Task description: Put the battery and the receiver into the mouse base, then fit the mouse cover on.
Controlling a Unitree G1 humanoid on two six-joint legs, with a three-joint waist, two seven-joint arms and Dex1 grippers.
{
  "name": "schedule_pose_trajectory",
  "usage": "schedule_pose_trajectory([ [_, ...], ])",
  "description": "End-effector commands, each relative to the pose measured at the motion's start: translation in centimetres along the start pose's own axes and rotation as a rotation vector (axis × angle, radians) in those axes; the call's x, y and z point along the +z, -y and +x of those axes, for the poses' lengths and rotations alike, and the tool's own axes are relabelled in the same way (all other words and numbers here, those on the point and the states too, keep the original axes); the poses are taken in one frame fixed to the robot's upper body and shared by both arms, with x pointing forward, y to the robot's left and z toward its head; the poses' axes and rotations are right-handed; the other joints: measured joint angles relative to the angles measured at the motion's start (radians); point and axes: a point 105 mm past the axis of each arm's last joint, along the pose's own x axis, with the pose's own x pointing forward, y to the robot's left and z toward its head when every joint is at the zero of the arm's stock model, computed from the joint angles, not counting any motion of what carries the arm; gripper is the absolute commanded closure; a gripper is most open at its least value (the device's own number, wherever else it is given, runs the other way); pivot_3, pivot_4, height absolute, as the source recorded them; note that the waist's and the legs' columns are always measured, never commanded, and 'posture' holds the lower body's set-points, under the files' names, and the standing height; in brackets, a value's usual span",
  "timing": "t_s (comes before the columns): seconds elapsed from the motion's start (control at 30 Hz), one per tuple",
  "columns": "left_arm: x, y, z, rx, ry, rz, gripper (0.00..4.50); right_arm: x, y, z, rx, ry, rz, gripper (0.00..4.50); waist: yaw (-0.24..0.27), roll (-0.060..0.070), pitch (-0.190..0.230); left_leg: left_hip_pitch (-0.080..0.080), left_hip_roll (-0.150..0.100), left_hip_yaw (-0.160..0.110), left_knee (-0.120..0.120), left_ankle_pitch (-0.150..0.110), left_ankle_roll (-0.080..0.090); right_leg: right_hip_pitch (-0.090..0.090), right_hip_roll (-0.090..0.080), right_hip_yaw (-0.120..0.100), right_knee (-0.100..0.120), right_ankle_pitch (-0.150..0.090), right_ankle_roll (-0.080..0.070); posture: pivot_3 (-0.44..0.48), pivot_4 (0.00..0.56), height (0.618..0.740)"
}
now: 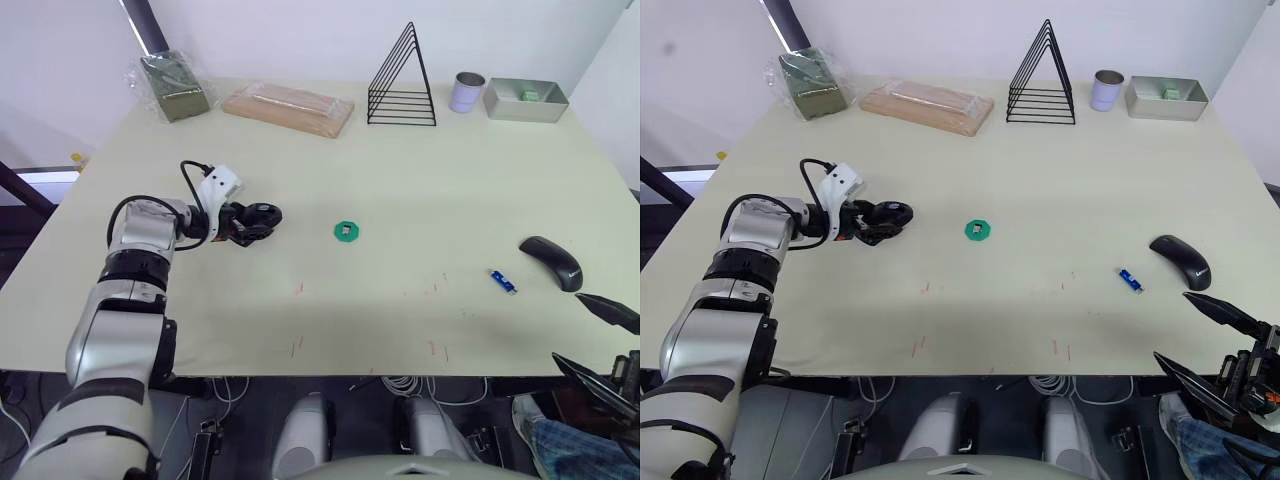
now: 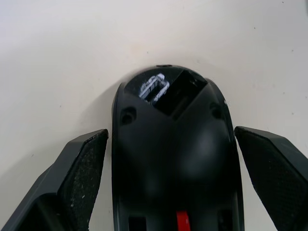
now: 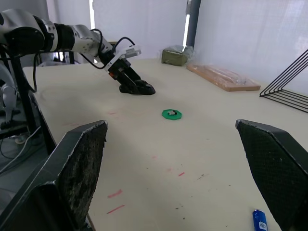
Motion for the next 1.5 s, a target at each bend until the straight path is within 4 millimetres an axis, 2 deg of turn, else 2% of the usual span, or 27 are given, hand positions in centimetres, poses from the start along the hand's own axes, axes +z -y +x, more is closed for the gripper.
schedule_pose_trajectory([
  [0.03,0.9,-0.7,-0.4,0.036,0.021,0.027,0.04,0.6,-0.2,0.1,-0.001,0.018,-0.023,0.00,0.000,0.000,0.000,0.000,0.000,0.000,0.000,0.000,0.000,0.000,0.000,0.000,0.000,0.000,0.000,0.000,0.150,0.740],
  [0.1,0.9,-0.7,-0.3,0.032,0.017,0.029,0.04,0.6,-0.3,0.1,-0.002,0.018,-0.022,0.00,0.000,0.000,0.000,0.000,0.000,0.000,0.000,0.000,0.000,0.000,0.000,0.000,0.000,0.000,0.000,0.000,0.150,0.740],
  [0.2,0.6,-0.4,-0.1,0.013,0.004,0.028,0.77,0.6,-0.4,0.1,-0.002,0.016,-0.018,0.00,0.000,0.000,0.000,0.000,0.000,0.000,0.000,0.000,0.000,0.000,0.000,0.000,0.000,0.000,0.000,0.000,0.150,0.740],
  [0.27,0.6,-0.4,0.0,0.012,0.005,0.028,1.58,0.6,-0.5,0.1,-0.003,0.016,-0.017,0.00,0.000,0.000,0.000,0.000,0.000,0.000,0.000,0.000,0.000,0.000,0.000,0.000,0.000,0.000,0.000,0.000,0.150,0.740],
  [0.57,1.1,-0.3,-0.5,-0.018,0.029,0.030,1.58,0.5,-0.6,0.0,-0.012,0.012,-0.009,0.00,0.000,0.000,0.000,0.000,0.000,0.000,0.000,0.000,0.000,0.000,0.000,0.000,0.000,0.000,0.000,0.000,0.150,0.740],
  [0.73,1.7,0.1,-1.4,-0.058,0.053,0.037,1.58,0.5,-0.5,0.1,-0.012,0.011,-0.007,0.00,0.000,0.000,0.000,0.000,0.000,0.000,0.000,0.000,0.000,0.000,0.000,0.000,0.000,0.000,0.000,0.000,0.150,0.740],
  [0.97,3.0,2.0,-3.8,-0.139,0.095,0.104,1.58,0.5,-0.4,0.0,-0.011,0.003,-0.006,0.00,-0.001,0.000,0.000,0.000,0.001,-0.004,0.000,0.000,0.000,0.000,0.000,0.000,0.001,0.000,0.000,0.000,0.150,0.740],
  [1.07,3.5,3.5,-4.8,-0.182,0.094,0.179,1.58,0.5,-0.3,-0.1,-0.010,-0.002,-0.005,0.00,0.000,0.000,0.000,0.000,0.001,-0.005,0.001,0.000,0.000,0.000,0.000,0.000,0.001,0.000,0.000,0.000,0.150,0.740],
  [1.23,4.2,7.4,-6.0,-0.303,0.105,0.294,1.58,0.6,0.0,-0.2,-0.006,-0.010,-0.006,0.00,0.001,0.000,0.000,0.001,0.001,-0.004,0.001,0.000,0.000,0.000,-0.001,0.001,0.001,-0.002,-0.004,0.000,0.150,0.740],
  [1.37,4.4,13.0,-6.2,-0.484,0.088,0.415,1.58,0.7,0.0,-0.4,0.000,-0.027,-0.010,0.00,0.001,0.001,0.000,0.001,0.001,-0.004,0.001,0.000,0.000,0.001,0.000,0.001,0.001,-0.002,-0.004,0.000,0.150,0.740],
  [1.5,4.6,17.0,-5.5,-0.568,0.061,0.500,1.58,0.5,-0.2,-0.9,0.010,-0.074,-0.012,0.00,0.003,0.001,0.000,0.001,0.001,-0.004,0.001,0.000,0.000,0.001,0.000,0.001,0.001,-0.002,-0.004,0.000,0.150,0.740],
])
